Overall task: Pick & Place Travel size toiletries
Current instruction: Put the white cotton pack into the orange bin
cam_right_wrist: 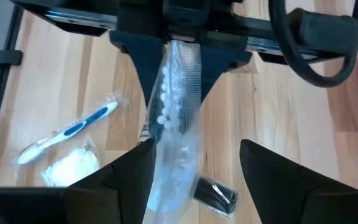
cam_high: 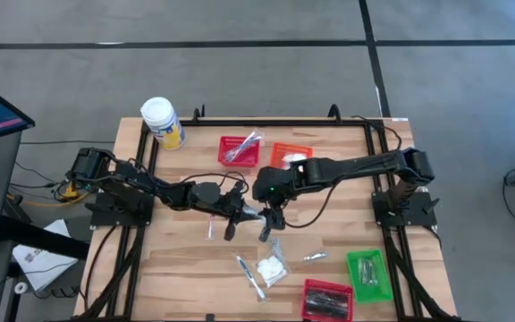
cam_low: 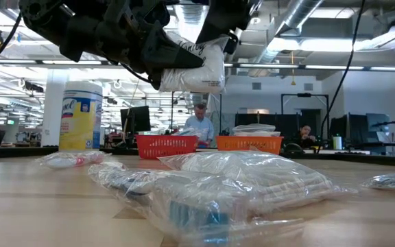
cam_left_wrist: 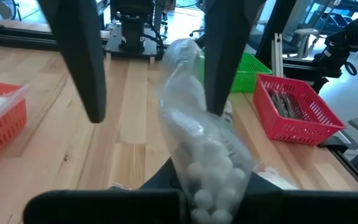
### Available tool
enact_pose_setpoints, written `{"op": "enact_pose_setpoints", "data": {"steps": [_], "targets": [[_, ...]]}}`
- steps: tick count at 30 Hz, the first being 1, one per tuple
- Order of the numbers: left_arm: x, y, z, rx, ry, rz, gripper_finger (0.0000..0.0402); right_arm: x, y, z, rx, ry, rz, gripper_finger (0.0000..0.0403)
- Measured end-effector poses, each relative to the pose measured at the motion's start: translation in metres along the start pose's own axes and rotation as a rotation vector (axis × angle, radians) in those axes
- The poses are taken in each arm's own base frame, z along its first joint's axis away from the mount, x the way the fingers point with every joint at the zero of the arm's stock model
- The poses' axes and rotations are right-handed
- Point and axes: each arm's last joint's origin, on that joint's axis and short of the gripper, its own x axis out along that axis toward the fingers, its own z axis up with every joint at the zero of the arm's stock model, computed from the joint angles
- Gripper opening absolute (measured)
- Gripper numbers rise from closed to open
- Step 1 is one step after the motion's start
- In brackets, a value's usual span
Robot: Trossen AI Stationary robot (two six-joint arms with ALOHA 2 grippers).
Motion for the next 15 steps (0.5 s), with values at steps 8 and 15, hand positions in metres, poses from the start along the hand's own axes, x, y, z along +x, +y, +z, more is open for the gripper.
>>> {"op": "enact_pose_setpoints", "data": {"steps": [8, 15], "targets": [[0.0, 0.0005, 0.0, 0.001, -0.002, 0.017, 0.0008, -0.0026, 0.0007, 0.0008, -0.002, -0.011, 0.002, 0.0224], [0.0, 0.0008, -0.0003, 0.003, 0.001, 0.026, 0.0008, -0.0029, -0.0015, 0.0003, 0.017, -0.004, -0.002, 0.02]]}}
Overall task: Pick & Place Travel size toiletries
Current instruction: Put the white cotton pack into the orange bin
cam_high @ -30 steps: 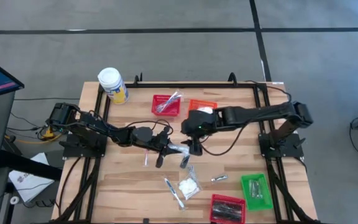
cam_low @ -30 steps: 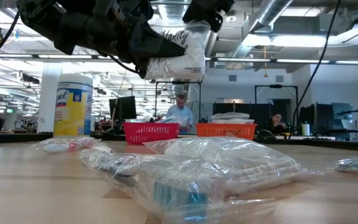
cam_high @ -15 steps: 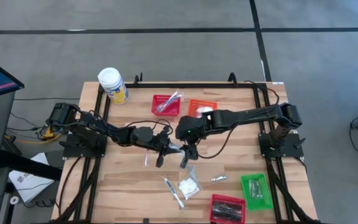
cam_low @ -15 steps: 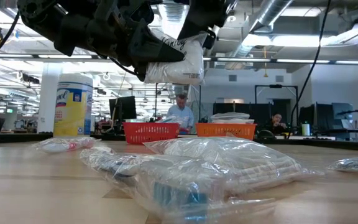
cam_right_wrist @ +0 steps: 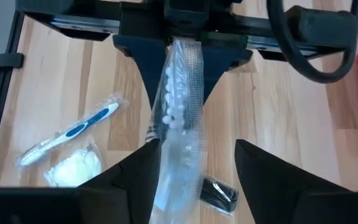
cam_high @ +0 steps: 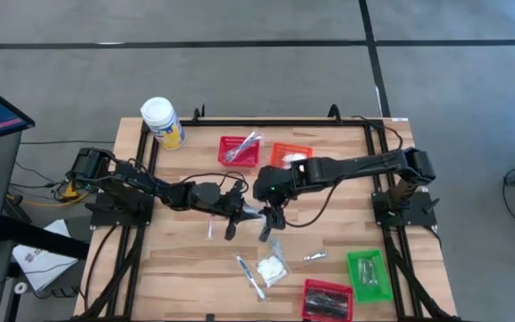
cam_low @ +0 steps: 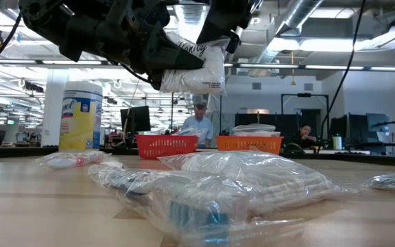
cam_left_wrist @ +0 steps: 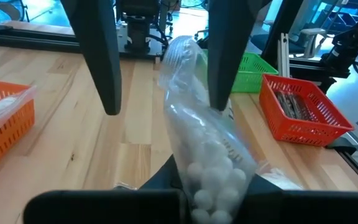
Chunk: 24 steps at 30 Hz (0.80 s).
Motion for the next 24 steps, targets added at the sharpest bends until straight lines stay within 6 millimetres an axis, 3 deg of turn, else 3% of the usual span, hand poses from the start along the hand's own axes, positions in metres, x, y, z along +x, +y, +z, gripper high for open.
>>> {"op": "enact_pose_setpoints", "data": {"steps": [5, 15, 24], "targets": [[-0.0001, 0.0, 0.0002, 0.0, -0.001, 0.0, 0.0008, -0.0072, -0.0039, 0.0034, 0.038, -0.037, 0.013, 0.0194], [-0.0001, 0.0, 0.0002, 0.0, -0.001, 0.0, 0.0008, -0.0064, -0.006, 0.0029, 0.067, -0.022, 0.089, 0.0267], [-0.0001, 0.0001, 0.0002, 0.0, -0.001, 0.003, 0.0008, -0.0059, -0.0027, 0.0047, 0.055, -0.043, 0.096, 0.0275]]}}
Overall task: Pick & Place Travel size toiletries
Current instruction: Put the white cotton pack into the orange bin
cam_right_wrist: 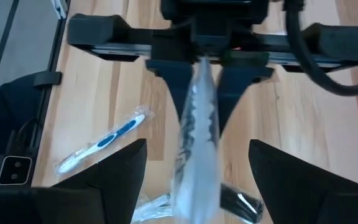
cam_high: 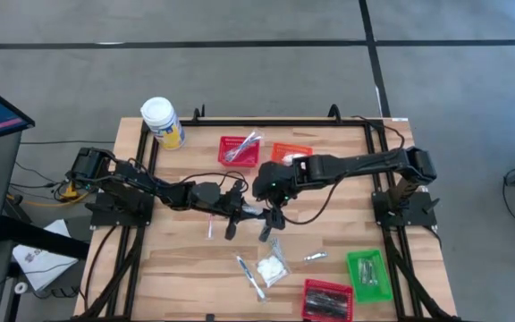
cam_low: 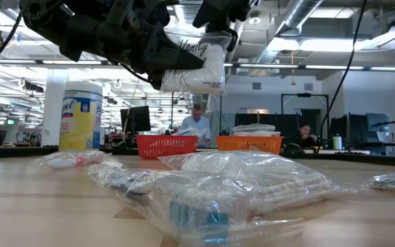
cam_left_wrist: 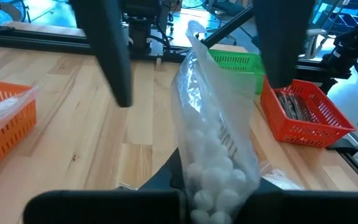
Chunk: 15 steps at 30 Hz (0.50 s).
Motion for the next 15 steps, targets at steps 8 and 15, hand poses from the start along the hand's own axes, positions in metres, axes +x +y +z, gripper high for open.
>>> {"op": "enact_pose_setpoints", "data": {"steps": [8, 15], "targets": [[-0.0001, 0.0004, -0.0001, 0.0, -0.001, 0.013, 0.0008, 0.0051, -0.0021, 0.0003, 0.003, 0.002, -0.004, 0.0276], [-0.0001, 0.0004, 0.0, 0.0, -0.001, 0.013, 0.0008, 0.0091, -0.0024, -0.0008, 0.004, 0.015, -0.006, 0.0269]]}}
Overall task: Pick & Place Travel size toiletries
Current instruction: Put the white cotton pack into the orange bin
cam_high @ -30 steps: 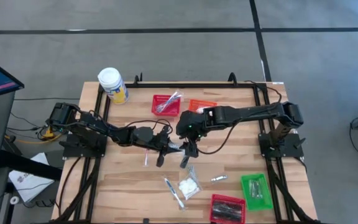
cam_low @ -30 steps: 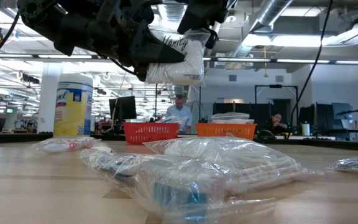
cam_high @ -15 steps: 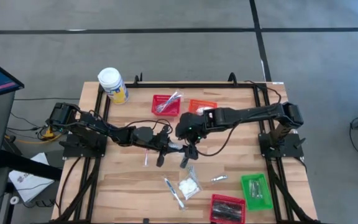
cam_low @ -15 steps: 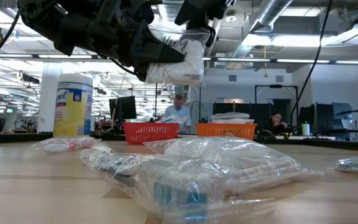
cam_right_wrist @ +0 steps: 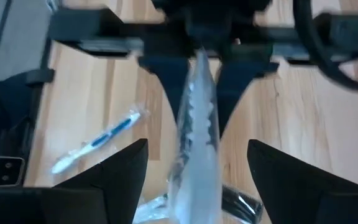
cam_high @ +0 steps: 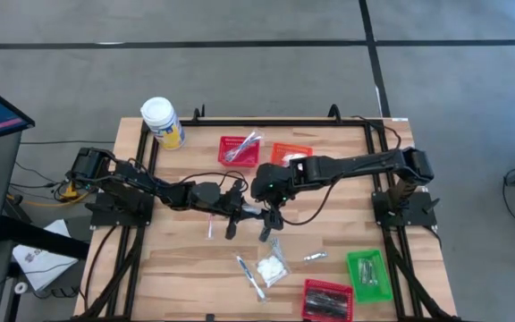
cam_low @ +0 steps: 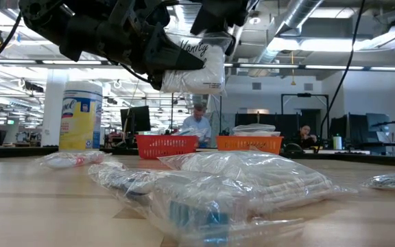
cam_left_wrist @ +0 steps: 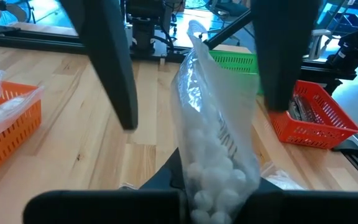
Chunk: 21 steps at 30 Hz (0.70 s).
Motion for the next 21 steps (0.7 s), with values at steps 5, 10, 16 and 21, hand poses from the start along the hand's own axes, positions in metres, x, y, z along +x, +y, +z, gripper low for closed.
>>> {"op": "enact_pose_setpoints", "data": {"steps": [5, 10, 16, 21], "targets": [[-0.0001, 0.0, 0.0002, 0.0, -0.002, 0.0, 0.0008, 0.0064, -0.0022, -0.0034, 0.005, 0.039, -0.008, 0.0234], [-0.0001, 0.0, 0.0002, 0.0, -0.002, -0.001, 0.0008, 0.0045, -0.0019, -0.0033, -0.022, 0.037, -0.007, 0.0168], [-0.0001, 0.0, 0.0002, 0.0, -0.002, 0.0, 0.0012, 0.0021, -0.0024, -0.0025, -0.067, 0.028, -0.01, 0.0056], [-0.0001, 0.0008, 0.0002, 0.017, -0.005, 0.027, 0.0041, 0.0019, -0.0048, -0.0023, -0.09, 0.023, -0.081, 0.0013]]}}
